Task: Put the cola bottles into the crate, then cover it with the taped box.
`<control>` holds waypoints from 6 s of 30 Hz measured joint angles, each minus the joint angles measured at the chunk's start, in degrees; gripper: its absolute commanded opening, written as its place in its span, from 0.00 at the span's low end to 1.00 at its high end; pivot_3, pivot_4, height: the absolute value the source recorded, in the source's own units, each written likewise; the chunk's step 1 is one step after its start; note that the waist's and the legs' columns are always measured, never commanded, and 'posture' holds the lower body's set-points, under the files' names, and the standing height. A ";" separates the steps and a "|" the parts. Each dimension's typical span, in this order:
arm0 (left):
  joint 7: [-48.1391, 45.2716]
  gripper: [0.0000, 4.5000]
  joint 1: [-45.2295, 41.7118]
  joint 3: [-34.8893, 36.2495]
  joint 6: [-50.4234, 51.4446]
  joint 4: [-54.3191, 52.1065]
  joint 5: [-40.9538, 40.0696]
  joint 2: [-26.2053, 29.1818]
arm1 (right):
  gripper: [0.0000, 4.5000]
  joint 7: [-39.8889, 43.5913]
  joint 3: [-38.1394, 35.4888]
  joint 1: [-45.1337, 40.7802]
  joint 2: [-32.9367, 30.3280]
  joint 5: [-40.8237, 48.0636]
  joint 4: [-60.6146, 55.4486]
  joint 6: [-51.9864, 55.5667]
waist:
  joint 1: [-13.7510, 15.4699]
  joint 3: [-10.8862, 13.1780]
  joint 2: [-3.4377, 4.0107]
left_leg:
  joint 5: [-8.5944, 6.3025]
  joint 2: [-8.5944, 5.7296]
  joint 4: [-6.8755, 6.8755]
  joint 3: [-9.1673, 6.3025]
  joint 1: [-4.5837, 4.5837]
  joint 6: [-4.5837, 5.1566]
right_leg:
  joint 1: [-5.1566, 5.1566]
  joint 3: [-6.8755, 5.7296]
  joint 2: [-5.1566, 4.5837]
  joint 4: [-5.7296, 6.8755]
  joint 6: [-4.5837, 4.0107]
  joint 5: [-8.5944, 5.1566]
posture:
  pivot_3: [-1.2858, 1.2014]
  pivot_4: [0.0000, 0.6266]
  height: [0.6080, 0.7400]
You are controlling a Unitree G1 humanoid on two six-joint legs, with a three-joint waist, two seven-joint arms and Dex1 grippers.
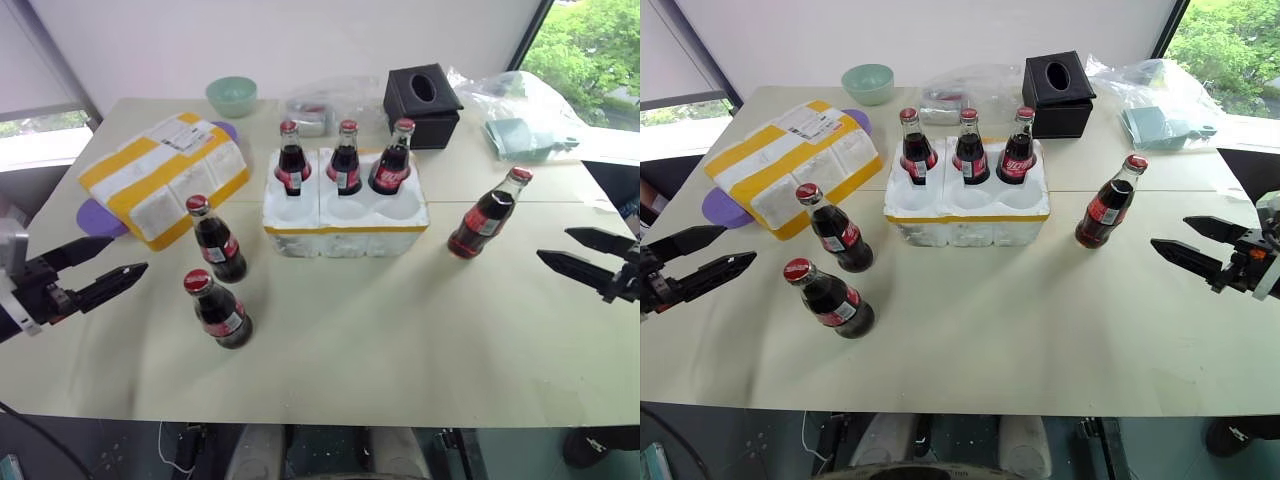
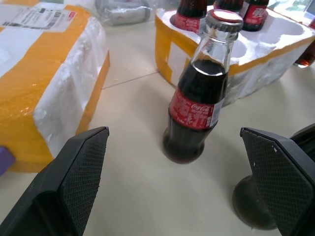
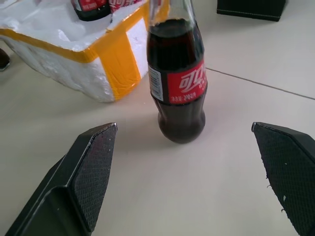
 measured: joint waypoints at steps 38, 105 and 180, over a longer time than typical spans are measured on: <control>-13.99 0.99 2.10 -14.28 -5.17 -9.24 2.79 5.24 | 1.00 -1.79 6.79 -12.50 -6.40 33.34 -28.63 21.52 | 0.09 0.10 -0.02 | -0.34 0.53 0.01 0.49 -0.16 0.03 | -0.10 0.00 0.26 -0.63 -0.08 0.13 | 0.52 0.24 0.99; -26.29 0.99 -0.97 -15.41 -10.26 6.33 9.12 11.01 | 1.00 -4.05 6.32 -10.44 -5.48 33.54 -28.22 21.21 | 0.12 0.11 -0.06 | -0.35 1.05 0.12 0.62 -0.06 0.03 | -0.22 0.13 0.85 -0.48 -0.39 0.32 | 0.52 0.24 0.99; -31.47 0.63 -66.58 -44.44 6.32 12.88 -0.63 4.47 | 1.00 -6.33 7.07 -7.05 -2.40 32.87 -31.48 17.35 | 0.04 0.34 -0.47 | -0.33 1.08 0.32 0.58 0.00 0.06 | -0.16 0.22 1.12 -0.12 -0.26 0.39 | 0.52 0.24 0.99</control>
